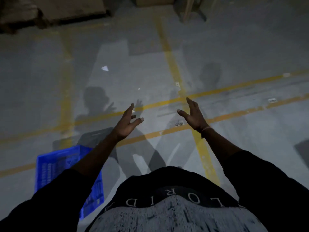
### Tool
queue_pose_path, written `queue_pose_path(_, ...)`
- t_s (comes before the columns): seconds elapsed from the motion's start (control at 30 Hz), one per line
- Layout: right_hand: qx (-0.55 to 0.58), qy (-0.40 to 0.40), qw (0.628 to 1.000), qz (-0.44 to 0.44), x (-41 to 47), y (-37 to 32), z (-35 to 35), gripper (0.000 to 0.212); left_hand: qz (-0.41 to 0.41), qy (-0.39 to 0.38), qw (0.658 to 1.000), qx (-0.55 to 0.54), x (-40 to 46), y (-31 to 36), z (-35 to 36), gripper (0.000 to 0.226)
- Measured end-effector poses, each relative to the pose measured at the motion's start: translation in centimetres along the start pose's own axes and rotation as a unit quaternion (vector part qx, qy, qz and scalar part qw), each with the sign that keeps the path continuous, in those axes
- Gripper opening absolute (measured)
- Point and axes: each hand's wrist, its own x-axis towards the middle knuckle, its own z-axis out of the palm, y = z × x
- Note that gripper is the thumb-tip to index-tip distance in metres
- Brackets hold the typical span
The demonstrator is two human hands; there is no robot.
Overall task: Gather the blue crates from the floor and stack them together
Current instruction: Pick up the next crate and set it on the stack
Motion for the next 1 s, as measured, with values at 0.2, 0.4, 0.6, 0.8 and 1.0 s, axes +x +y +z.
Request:
queue_pose_path(0.2,0.031,0.091,0.993,0.066,-1.7,9.4,-11.7,0.099,0.041,-0.112,0.992,0.045,7.8,8.4,11.9,0.085)
queue_pose_path(0.4,0.052,0.179,0.971,0.147,-4.6,17.3,-22.5,0.097,0.086,-0.202,0.971,0.091,14.6,17.6,22.4,0.086)
queue_pose_path(0.6,0.097,0.254,0.938,0.213,-6.6,22.5,-29.4,0.092,0.129,-0.296,0.937,0.133,21.3,25.1,31.7,0.087)
queue_pose_path(0.8,0.146,0.331,0.894,0.265,-5.7,27.4,-35.8,0.087,0.171,-0.378,0.891,0.184,29.5,30.9,41.9,0.089)
queue_pose_path(1.0,0.176,0.383,0.848,0.322,-2.3,31.0,-43.6,0.087,0.190,-0.439,0.852,0.213,37.6,38.9,51.7,0.089)
